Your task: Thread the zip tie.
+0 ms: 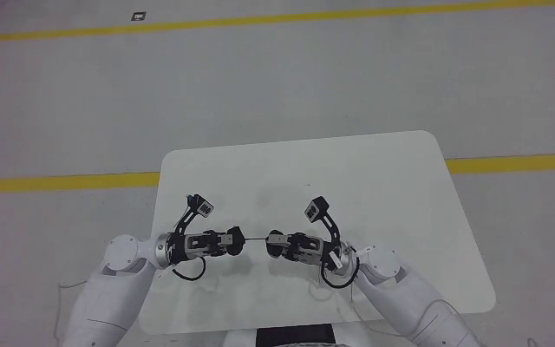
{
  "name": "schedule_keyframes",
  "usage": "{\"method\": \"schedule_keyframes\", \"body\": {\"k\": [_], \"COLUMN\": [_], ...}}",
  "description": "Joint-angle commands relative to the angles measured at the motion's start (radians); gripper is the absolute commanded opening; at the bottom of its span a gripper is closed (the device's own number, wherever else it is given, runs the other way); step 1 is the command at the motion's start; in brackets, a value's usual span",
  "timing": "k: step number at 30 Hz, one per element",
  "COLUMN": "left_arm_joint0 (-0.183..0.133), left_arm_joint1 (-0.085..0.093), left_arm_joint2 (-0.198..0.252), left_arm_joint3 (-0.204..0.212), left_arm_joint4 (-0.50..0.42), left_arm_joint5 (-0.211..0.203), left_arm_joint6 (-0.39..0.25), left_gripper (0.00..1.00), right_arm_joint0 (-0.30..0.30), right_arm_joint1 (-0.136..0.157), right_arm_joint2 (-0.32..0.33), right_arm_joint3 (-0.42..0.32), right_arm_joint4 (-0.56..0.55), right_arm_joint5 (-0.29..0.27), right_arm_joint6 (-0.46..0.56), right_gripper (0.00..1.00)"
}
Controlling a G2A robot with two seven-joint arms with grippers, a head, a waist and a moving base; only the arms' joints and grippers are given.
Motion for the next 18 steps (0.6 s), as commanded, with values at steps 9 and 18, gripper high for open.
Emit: {"method": "schedule_keyframes", "body": {"k": [9,18], "left_arm_joint0": [0.0,0.0], "left_arm_joint1": [0.0,0.0], "left_arm_joint2": [0.0,0.0], "left_arm_joint3": [0.0,0.0], "left_arm_joint4": [0.0,0.0], "left_arm_joint5": [0.0,0.0], "left_arm_joint6": [0.0,0.0], "left_gripper": [1.0,1.0], "right_arm_joint0": [-0.003,-0.002], "right_arm_joint1": [-0.003,-0.004], "right_arm_joint2": [0.002,0.001], "right_arm_joint3": [-0.003,-0.003], "right_arm_joint4": [-0.015,-0.02], "right_arm_joint5": [-0.027,-0.03], "right_arm_joint6": [-0.017,-0.019], "right_gripper": [0.0,0.0]}}
